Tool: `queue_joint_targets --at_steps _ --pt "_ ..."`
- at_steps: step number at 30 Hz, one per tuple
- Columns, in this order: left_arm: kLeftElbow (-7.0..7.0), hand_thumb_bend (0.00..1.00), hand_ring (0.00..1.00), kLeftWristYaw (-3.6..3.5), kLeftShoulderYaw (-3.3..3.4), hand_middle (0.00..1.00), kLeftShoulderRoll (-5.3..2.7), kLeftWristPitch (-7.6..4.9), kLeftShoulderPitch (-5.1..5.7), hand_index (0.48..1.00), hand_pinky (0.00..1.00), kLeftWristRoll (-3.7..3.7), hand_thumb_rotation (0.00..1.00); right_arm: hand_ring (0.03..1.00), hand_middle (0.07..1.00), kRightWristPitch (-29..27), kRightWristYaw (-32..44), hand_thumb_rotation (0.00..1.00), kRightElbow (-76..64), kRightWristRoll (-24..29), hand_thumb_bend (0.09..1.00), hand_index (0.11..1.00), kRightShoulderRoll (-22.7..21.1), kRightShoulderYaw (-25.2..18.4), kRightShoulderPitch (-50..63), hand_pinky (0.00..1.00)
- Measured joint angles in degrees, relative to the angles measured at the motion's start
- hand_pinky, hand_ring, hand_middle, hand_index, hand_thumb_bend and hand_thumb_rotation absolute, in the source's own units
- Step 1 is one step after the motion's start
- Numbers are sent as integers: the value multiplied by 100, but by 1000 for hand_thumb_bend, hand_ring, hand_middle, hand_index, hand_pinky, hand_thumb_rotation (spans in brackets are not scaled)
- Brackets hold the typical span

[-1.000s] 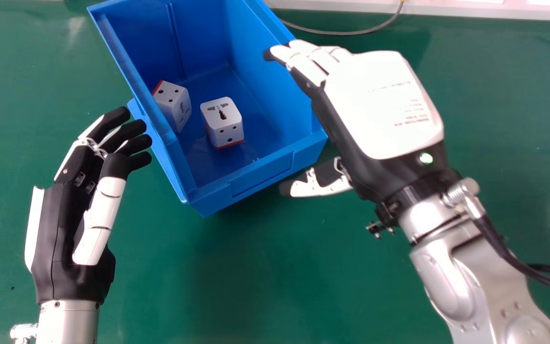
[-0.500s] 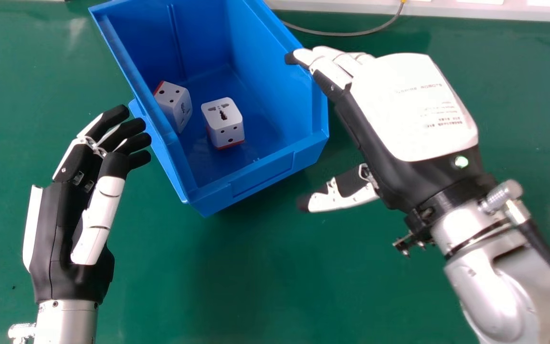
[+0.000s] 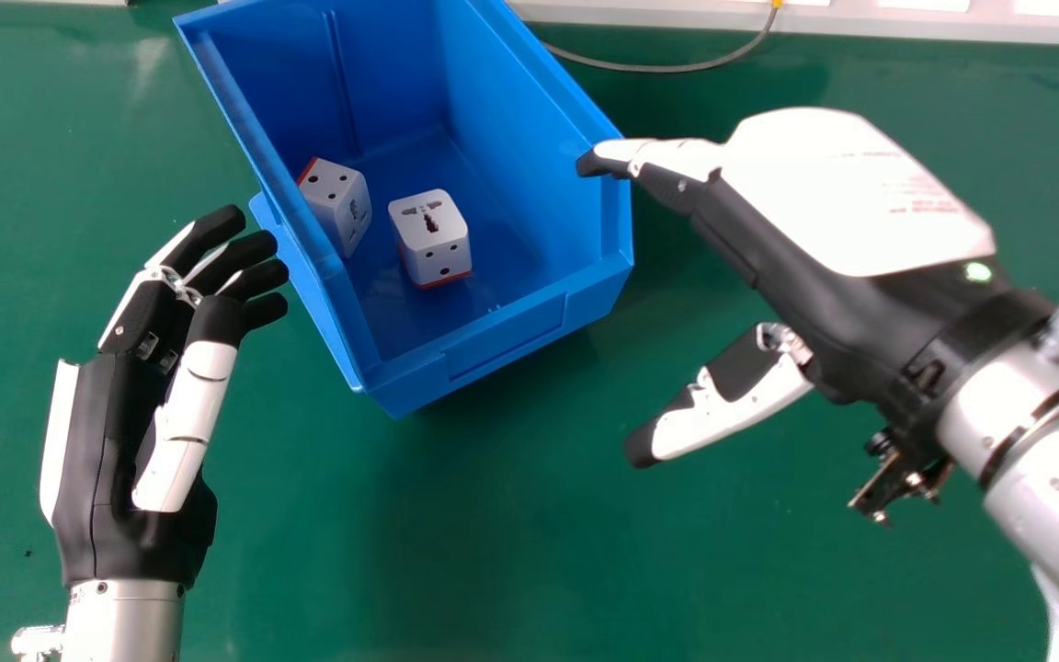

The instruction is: Pick all objects and put in blue box

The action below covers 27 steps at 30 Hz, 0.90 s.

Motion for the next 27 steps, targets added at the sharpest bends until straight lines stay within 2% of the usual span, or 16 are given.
queue_joint_targets --at_steps 13,16,21,27 --pt "76 707 773 -8 17 789 4 -12 -97 794 762 0 653 816 861 128 407 236 -59 514 882 858 -381 -323 -164 709" --pt "130 709 774 -8 26 790 12 -51 -105 795 765 10 653 814 860 165 582 236 -76 665 885 859 -524 -333 -197 712" --pt "186 706 774 -6 37 790 14 -67 -118 795 765 9 653 815 861 426 1120 242 -236 1001 884 860 -892 -363 -323 714" --pt "194 700 771 -5 37 788 19 -67 -135 793 763 10 652 829 868 1022 1935 272 -381 1239 871 865 -1375 -302 -708 737"
